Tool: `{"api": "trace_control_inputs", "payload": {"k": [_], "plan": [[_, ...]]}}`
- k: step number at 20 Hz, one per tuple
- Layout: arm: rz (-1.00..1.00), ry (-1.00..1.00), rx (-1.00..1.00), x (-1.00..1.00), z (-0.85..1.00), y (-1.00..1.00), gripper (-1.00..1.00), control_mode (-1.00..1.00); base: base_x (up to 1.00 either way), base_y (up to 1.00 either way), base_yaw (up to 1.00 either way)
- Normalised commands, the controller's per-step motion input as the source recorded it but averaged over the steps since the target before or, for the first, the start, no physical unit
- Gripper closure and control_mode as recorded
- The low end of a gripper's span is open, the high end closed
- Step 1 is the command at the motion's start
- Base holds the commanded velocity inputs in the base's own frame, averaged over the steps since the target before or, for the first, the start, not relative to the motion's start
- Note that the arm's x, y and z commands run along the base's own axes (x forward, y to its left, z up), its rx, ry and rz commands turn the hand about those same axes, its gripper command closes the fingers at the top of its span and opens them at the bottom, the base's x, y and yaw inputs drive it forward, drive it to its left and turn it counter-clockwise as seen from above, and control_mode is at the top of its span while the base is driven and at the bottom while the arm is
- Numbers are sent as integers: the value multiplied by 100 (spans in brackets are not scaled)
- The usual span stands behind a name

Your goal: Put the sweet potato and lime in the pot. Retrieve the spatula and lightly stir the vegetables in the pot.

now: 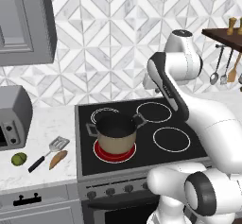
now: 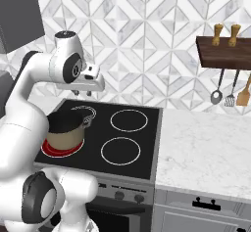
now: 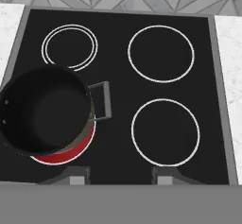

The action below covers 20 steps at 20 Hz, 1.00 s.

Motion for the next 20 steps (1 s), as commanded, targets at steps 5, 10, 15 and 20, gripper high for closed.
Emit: {"api": "trace_control_inputs", "payload": {"k": [5,10,15,20], "plan": [[0,0,0,0,0,0,-100,100,-4,5,0],[0,0,0,0,0,0,-100,100,-3,90,1],[0,0,0,0,0,0,-100,100,0,94,0],[0,0,0,0,0,0,-100,100,0,69,0]]}}
